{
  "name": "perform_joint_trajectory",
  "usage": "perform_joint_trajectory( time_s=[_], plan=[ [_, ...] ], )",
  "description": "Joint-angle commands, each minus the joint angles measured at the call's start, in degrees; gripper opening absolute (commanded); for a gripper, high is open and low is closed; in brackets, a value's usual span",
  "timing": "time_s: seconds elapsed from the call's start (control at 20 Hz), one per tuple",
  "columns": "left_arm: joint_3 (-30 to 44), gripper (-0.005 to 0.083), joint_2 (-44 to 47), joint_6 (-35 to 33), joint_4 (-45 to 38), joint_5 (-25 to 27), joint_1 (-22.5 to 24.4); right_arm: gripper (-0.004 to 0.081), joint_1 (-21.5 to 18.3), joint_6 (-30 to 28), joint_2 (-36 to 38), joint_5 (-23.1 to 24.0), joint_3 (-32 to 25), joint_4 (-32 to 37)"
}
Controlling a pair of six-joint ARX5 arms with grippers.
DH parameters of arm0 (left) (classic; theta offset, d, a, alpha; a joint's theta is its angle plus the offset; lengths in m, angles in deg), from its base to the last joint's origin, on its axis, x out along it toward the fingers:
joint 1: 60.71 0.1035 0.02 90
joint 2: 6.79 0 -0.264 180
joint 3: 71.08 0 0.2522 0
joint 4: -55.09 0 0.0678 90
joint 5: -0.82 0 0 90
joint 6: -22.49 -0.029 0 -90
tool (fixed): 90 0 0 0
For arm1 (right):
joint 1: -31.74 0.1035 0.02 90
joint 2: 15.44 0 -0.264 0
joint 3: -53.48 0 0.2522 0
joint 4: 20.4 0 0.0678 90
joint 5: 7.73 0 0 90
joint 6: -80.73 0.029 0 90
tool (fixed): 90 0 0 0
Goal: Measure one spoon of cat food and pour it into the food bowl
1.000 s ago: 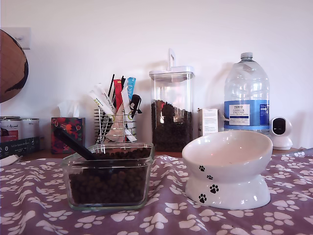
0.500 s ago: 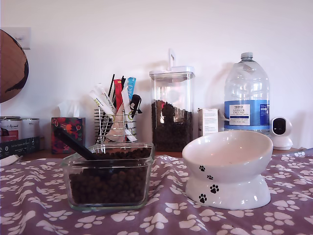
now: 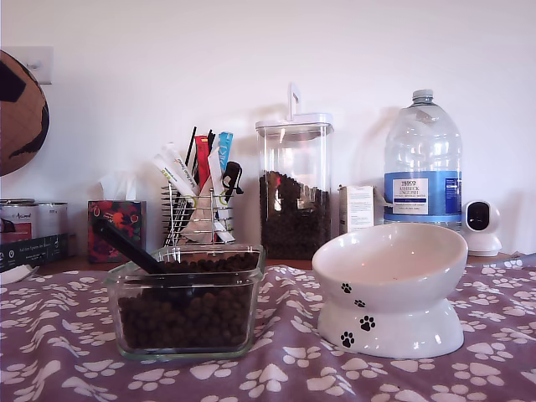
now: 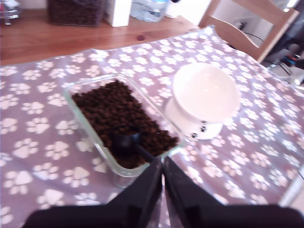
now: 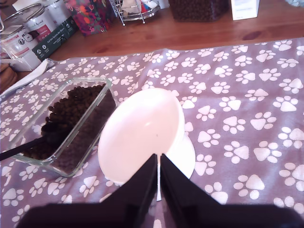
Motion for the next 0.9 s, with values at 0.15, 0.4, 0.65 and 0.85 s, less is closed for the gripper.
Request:
perform_joint_trajectory(
  time_s=[0.15,0.4,0.65,0.85],
  plan=[
    [0.74,-0.0019,0.15,2.56,-0.83,2.67,-2.21,-0.0013,0.13,-0.02,-0.90,0.11,0.33,1.70],
    [3.28,-0.0019,0.35,6.82,-7.85,10.01,-5.25,-0.0012,0.13,-0.02,-0.90,0.26,0.33,2.21],
    [3.89,0.0101,-2.29,9.79,-9.90,13.90,-10.82,-0.0012,0.13,-0.02,-0.90,0.52,0.33,2.73],
    [3.89,0.0462,-7.69,11.93,-12.04,14.45,-15.21,-0.0013,0.13,-0.02,-0.90,0.66,0.33,2.78]
  ],
)
